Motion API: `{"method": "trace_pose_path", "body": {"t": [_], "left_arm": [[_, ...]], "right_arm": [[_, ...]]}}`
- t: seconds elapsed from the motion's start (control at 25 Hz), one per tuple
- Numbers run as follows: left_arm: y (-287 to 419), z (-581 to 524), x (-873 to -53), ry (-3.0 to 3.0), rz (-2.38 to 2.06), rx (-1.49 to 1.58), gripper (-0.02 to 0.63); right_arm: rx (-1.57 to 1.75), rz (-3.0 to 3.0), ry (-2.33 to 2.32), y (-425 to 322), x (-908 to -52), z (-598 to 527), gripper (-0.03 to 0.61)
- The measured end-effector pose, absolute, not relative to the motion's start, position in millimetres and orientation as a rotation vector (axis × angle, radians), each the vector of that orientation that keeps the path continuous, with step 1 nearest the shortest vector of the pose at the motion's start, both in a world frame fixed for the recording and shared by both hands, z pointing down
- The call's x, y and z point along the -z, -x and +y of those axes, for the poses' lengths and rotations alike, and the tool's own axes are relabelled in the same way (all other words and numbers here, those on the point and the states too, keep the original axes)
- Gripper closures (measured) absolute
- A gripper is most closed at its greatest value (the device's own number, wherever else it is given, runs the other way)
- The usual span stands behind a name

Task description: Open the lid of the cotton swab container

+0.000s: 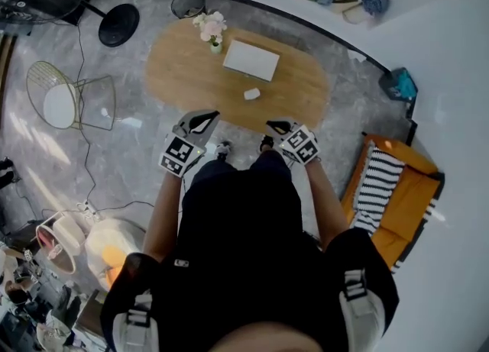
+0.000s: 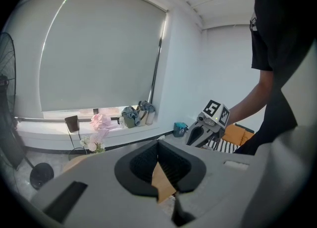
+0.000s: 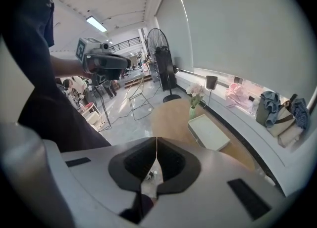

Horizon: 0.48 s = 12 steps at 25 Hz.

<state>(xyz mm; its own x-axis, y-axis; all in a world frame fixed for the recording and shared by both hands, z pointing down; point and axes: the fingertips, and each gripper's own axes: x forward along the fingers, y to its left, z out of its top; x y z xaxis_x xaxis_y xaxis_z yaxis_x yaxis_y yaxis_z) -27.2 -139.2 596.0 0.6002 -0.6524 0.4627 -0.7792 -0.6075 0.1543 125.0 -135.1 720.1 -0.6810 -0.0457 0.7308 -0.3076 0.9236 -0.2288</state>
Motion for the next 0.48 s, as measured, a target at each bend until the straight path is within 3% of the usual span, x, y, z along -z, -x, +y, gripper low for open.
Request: {"method": "trace_pose_path", "body": {"t": [0.48], "left_arm": [[29.0, -150.5, -615.4, -2.395, -1.217, -0.529, 0.614]], "right_arm": [[-0.461, -2.241, -0.058, -110.7, -776.7, -158.9, 0.581]]}}
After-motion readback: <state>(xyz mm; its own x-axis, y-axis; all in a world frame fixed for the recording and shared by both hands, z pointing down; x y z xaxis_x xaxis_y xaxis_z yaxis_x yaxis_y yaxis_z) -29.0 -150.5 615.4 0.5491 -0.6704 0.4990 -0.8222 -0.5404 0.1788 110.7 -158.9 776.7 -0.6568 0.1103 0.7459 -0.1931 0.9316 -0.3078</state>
